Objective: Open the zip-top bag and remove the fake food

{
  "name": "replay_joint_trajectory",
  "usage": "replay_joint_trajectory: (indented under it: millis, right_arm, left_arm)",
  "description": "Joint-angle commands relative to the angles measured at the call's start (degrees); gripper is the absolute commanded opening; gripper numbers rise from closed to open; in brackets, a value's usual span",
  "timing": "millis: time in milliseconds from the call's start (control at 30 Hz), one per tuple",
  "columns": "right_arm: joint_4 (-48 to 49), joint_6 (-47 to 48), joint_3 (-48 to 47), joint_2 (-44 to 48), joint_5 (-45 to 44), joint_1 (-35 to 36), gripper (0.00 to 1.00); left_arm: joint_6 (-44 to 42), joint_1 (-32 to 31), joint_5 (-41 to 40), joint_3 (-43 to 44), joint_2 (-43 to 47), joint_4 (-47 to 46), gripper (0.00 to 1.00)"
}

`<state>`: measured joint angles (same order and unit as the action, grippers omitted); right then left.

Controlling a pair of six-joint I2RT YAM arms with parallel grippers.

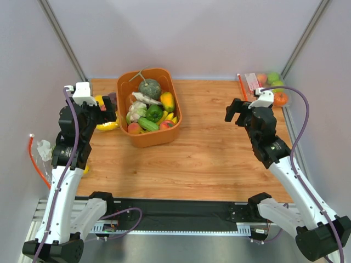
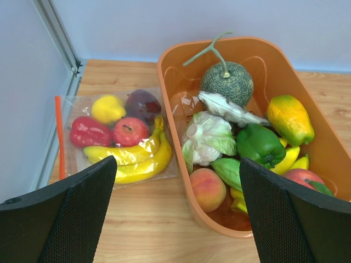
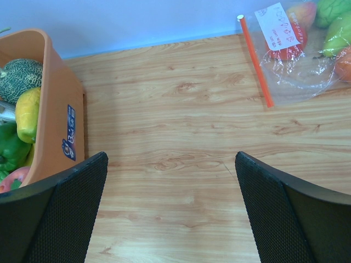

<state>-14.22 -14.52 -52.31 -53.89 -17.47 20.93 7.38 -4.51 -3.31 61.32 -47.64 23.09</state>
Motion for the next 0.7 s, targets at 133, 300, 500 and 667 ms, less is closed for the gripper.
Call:
replay_joint_trajectory:
  millis: [133,300,500,667]
  right_arm:
    - [-0.46,1.77,-1.47,0.28,-2.91,-0.45,1.00]
    - [-1.95,3.80,-4.63,-2.62,-4.67,-0.80,1.00]
    - [1.91,5.47,-7.87,-8.49,-5.11,-5.09,1.00]
    - [1.65,4.68,-12.98,-15.80,-1.17,-11.78,1.00]
  left_arm:
    - [-0.17,0.12,1.11,1.00,1.05,-1.38,0.99]
    - [-0.17,0.12,1.38,0.56,1.23,-1.56,0.99]
    - [-0.35,0.12,2.17,0.38,1.23,-1.82,0.99]
    - [-0.43,0.12,2.34,0.29,1.23,-1.82,0.99]
